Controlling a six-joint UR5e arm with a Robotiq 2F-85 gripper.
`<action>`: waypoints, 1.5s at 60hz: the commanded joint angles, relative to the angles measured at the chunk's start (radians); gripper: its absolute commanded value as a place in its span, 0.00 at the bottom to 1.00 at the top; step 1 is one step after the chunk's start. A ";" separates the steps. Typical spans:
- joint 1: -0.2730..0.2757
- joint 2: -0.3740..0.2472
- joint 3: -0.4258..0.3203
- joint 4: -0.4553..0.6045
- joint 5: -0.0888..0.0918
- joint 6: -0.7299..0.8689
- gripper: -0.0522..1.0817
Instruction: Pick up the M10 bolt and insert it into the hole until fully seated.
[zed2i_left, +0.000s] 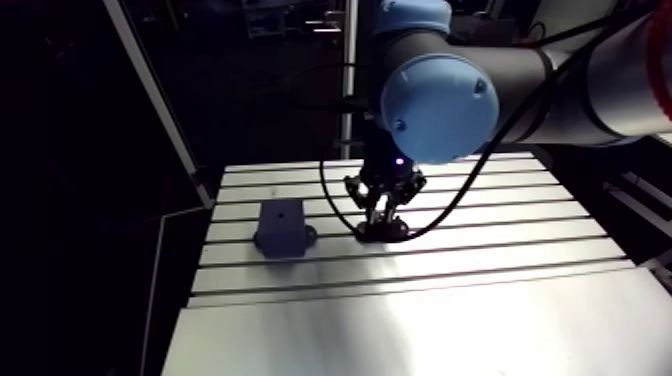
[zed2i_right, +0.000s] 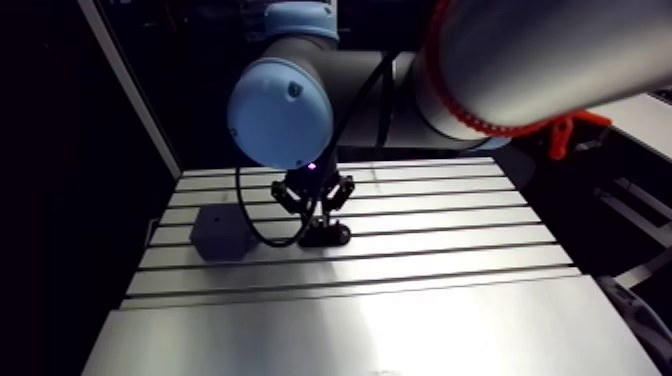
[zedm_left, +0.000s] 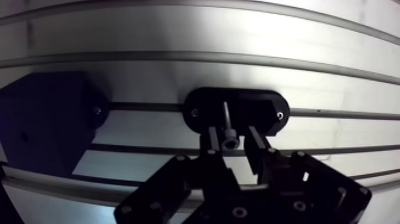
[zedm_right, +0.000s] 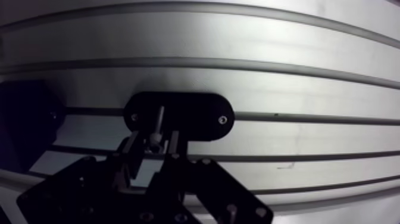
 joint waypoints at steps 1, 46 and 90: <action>0.000 0.001 -0.003 0.000 0.000 -0.010 0.65; -0.002 -0.002 -0.005 0.002 0.018 -0.010 0.76; 0.010 -0.134 -0.186 0.197 0.028 -0.003 1.00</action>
